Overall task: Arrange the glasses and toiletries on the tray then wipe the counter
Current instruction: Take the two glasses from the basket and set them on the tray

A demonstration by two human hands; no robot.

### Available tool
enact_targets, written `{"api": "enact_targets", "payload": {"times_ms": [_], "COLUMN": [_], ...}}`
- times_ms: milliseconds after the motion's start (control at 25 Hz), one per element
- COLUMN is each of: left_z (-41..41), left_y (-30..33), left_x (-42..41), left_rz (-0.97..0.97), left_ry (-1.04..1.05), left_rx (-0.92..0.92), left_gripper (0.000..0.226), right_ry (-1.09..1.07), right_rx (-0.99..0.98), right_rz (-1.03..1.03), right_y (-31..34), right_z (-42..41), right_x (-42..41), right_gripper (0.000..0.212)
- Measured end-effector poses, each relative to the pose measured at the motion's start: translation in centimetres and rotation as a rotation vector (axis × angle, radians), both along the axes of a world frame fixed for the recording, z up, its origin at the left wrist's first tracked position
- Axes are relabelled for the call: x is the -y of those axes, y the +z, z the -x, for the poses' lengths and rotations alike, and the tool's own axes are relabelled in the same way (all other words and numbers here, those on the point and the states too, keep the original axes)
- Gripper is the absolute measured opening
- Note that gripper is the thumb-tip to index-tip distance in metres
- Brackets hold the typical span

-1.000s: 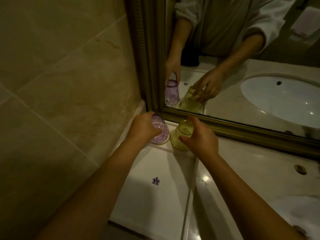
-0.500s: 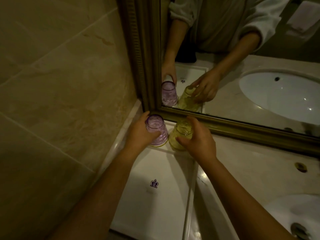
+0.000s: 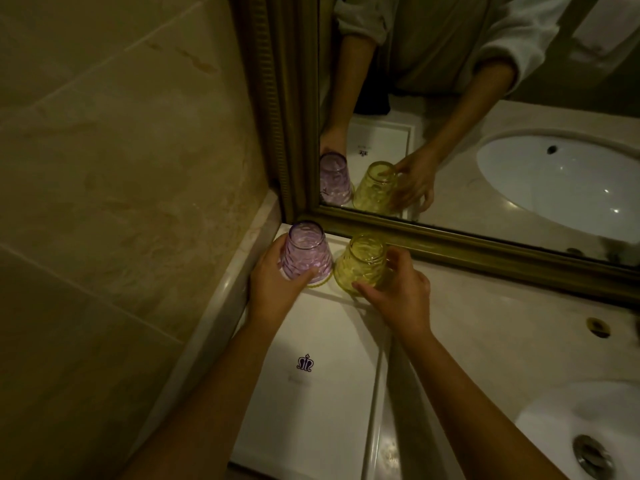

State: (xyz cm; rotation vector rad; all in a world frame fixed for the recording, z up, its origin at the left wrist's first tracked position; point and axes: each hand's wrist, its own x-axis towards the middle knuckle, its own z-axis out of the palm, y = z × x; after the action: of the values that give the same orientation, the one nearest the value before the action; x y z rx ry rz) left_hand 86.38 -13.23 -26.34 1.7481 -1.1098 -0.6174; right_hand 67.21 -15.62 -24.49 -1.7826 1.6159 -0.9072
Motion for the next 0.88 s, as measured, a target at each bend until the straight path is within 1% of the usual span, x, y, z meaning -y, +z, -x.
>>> {"api": "enact_targets", "payload": {"times_ms": [80, 280, 400, 480, 560, 640, 720, 800, 880], "left_z": [-0.1, 0.1, 0.2, 0.4, 0.8, 0.9, 1.1, 1.9, 3.3], "left_y": [-0.1, -0.2, 0.3, 0.8, 1.6, 2.7, 4.3, 6.3, 8.5], "left_x": [0.1, 0.0, 0.1, -0.3, -1.4, -2.9, -4.5, -6.2, -8.1], "left_rz": [-0.013, -0.002, -0.018, -0.044, -0.057, -0.024, -0.031, -0.084, -0.109], "left_ry": [0.013, 0.044, -0.010, -0.108, -0.182, -0.228, -0.279, -0.311, -0.360], "left_rx": [-0.016, 0.013, 0.031, 0.056, 0.092, 0.173, 0.252, 0.330, 0.484], "left_gripper": [0.075, 0.069, 0.068, 0.075, 0.090, 0.093, 0.087, 0.074, 0.059], "right_ry": [-0.008, -0.013, 0.012, 0.025, 0.022, 0.013, 0.013, 0.001, -0.020], "right_rx": [0.018, 0.020, 0.023, 0.004, -0.038, -0.088, -0.168, -0.278, -0.406], "right_rz": [0.009, 0.006, -0.002, -0.010, -0.020, -0.013, 0.031, 0.082, 0.116], "right_y": [-0.2, -0.1, 0.3, 0.5, 1.0, 2.0, 3.4, 5.4, 7.8], "right_z": [0.0, -0.2, -0.1, 0.3, 0.8, 1.5, 2.4, 3.4, 4.6], "right_x": [-0.1, -0.3, -0.3, -0.3, -0.6, -1.3, -2.6, -4.7, -7.6], "right_gripper": [0.072, 0.073, 0.073, 0.077, 0.081, 0.077, 0.065, 0.052, 0.045]}}
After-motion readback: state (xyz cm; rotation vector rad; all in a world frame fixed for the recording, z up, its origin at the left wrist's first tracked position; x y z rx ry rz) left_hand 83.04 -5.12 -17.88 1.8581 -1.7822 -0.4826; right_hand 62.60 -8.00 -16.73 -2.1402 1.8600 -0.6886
